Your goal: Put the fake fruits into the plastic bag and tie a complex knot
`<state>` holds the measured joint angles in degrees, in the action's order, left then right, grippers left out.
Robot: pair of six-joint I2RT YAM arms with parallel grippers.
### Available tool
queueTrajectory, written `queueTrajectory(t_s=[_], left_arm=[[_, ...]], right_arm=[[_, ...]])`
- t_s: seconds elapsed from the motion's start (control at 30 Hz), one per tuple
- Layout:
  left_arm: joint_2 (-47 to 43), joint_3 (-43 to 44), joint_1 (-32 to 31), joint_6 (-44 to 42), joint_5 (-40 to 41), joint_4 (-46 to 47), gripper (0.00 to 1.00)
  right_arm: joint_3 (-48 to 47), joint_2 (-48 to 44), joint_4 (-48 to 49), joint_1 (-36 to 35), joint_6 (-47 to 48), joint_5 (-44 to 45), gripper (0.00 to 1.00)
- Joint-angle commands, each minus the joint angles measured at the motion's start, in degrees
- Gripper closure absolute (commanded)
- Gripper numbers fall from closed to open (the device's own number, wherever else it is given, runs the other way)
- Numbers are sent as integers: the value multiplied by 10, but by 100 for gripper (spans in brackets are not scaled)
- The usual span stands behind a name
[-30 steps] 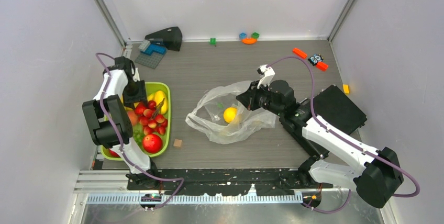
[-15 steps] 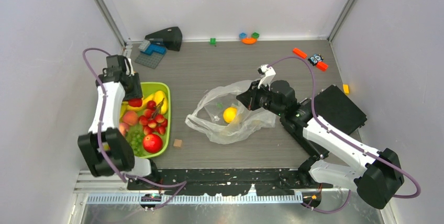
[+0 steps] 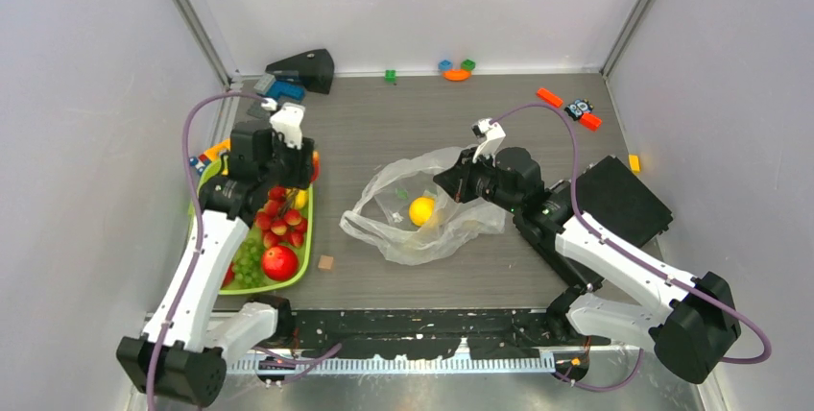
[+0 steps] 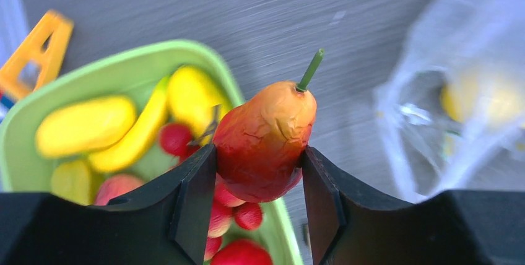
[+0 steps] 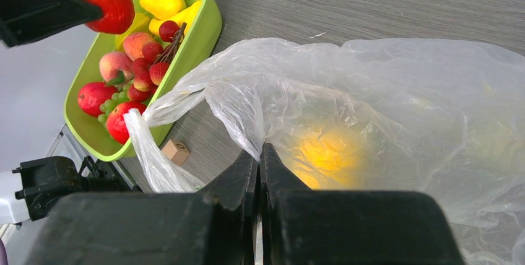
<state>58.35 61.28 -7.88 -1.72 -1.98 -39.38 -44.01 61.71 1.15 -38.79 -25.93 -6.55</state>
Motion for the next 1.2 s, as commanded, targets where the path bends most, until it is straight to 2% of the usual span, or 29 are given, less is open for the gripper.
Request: queueTrajectory(t_s=[0.0, 0.17, 0.27, 0.4, 0.57, 0.77, 1.0, 1.17], left_arm=[[-50, -12, -85, -17, -65, 43, 65], [-133, -38, -167, 52, -95, 72, 65], [-153, -64, -228, 59, -130, 94, 65], [-126, -96, -302, 75, -135, 121, 65], [-74, -125, -359, 104, -124, 215, 65], [7, -119, -366, 137, -124, 280, 66], [90, -104, -373, 162, -38, 324, 68], [131, -128, -374, 166, -27, 358, 67]], right_arm=[[-14, -12, 8, -3, -2, 5, 95], [-23, -10, -6, -3, 5, 11, 95], [-30, -8, -7, -3, 8, 10, 95], [-35, -3, -27, -3, 10, 9, 95], [-35, -1, -33, -3, 6, 6, 95], [-31, -6, -35, -3, 2, 6, 95], [-32, 3, -30, -4, 0, 2, 95], [-32, 5, -25, -4, -4, -3, 95]])
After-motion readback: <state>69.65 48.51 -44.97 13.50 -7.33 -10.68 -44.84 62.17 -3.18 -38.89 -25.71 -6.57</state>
